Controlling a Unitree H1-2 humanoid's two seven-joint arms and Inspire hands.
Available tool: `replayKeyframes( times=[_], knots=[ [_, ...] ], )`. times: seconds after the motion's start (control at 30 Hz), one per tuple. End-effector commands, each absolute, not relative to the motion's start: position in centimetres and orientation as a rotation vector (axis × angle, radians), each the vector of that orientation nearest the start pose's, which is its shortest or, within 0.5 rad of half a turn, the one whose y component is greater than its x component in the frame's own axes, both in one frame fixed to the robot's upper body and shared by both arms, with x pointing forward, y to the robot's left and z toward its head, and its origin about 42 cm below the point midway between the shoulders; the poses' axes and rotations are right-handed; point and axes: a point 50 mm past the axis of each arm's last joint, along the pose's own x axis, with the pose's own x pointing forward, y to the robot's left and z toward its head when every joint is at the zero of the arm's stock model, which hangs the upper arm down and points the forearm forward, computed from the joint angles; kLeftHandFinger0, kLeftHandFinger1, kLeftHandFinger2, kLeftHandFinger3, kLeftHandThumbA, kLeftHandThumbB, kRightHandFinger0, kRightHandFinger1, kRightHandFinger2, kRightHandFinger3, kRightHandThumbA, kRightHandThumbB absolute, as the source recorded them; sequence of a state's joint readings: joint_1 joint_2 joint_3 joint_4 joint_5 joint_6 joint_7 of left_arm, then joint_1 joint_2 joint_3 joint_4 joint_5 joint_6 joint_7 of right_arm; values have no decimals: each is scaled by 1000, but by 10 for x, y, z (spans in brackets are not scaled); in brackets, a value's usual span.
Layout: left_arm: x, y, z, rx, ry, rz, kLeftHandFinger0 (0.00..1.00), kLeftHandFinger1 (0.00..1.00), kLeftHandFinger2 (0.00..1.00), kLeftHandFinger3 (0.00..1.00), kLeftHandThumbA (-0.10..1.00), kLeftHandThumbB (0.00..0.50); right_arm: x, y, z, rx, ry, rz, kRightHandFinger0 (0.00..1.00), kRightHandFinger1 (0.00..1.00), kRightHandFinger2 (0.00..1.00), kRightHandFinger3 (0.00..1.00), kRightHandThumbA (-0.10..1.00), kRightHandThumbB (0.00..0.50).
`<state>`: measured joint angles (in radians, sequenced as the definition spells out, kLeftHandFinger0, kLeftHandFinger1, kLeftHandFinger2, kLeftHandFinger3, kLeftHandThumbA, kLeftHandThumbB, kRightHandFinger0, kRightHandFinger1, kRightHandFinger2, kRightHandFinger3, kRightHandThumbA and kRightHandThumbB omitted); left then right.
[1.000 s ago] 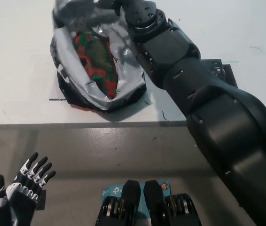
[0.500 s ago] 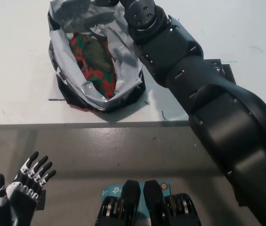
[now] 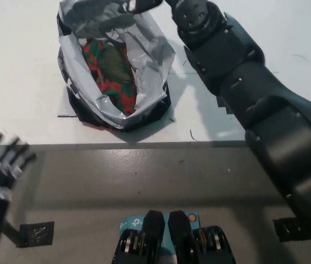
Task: The robot uses its right hand to pick up a bag of coffee beans and puts it in the black plastic bag, then the robot grabs the top of the bag and lifts it.
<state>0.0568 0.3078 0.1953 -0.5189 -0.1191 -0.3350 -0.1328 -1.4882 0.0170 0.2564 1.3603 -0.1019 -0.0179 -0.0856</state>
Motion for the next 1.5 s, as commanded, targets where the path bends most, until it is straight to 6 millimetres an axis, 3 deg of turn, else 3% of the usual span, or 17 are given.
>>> replayKeyframes(
  times=[0.0,0.03,0.1,0.13,0.27,0.3,0.33,0.4,0.43,0.5,0.6,0.77,0.83,0.93,1.07,1.33,1.47],
  knots=[
    [197,315,428,365,-1305,13,1000,1000,1000,1000,987,500,586,-84,480,-604,-438,239,1000,1000,1000,1000,1000,412],
    [205,318,451,389,-1339,38,1000,1000,1000,1000,977,500,586,-93,482,-610,-442,223,1000,1000,1000,1000,1000,411],
    [214,319,462,396,-1349,50,1000,1000,1000,1000,983,500,586,-98,484,-621,-444,207,1000,1000,1000,1000,1000,421],
    [232,320,472,396,-1338,47,1000,1000,1000,1000,967,407,587,-102,484,-613,-451,194,1000,1000,1000,1000,1000,409],
    [284,320,486,385,-1191,41,1000,1000,1000,1000,960,410,586,-106,477,-625,-441,183,1000,1000,1000,1000,1000,422],
    [293,319,489,395,-1160,43,1000,1000,1000,1000,969,423,586,-107,475,-616,-437,190,1000,1000,1000,1000,1000,417],
    [308,317,492,405,-1107,45,1000,1000,1000,1000,936,390,586,-107,472,-603,-434,202,1000,1000,1000,1000,1000,410],
    [333,311,497,424,-1044,55,1000,1000,1000,1000,961,427,586,-107,467,-587,-430,225,1000,1000,1000,1000,995,382],
    [351,305,501,441,-1000,60,1000,1000,1000,1000,976,413,585,-106,464,-577,-424,237,1000,1000,1000,1000,989,373],
    [362,301,503,462,-970,64,1000,1000,1000,1000,1000,398,585,-105,463,-578,-422,241,1000,1000,1000,1000,987,363],
    [413,292,506,515,-787,81,1000,1000,1000,1000,1000,391,585,-101,455,-553,-416,247,1000,1000,1000,1000,974,366],
    [467,291,493,566,-632,103,1000,1000,1000,1000,1000,438,585,-95,447,-553,-401,254,1000,1000,1000,1000,1000,382],
    [493,292,481,585,-554,95,1000,1000,1000,1000,1000,401,584,-92,443,-556,-370,252,1000,1000,1000,1000,1000,399],
    [511,291,468,595,-486,95,1000,1000,1000,1000,981,394,583,-90,440,-542,-355,256,1000,1000,1000,1000,1000,397],
    [541,291,439,623,-351,102,1000,1000,1000,1000,964,492,582,-86,430,-484,-336,281,1000,1000,1000,1000,1000,388],
    [547,290,391,640,-241,71,1000,1000,1000,1000,964,419,581,-85,418,-435,-291,300,1000,1000,1000,1000,1000,415],
    [549,286,382,625,-225,67,1000,1000,1000,1000,944,423,580,-89,409,-423,-286,299,1000,1000,1000,1000,1000,407]
  ],
)
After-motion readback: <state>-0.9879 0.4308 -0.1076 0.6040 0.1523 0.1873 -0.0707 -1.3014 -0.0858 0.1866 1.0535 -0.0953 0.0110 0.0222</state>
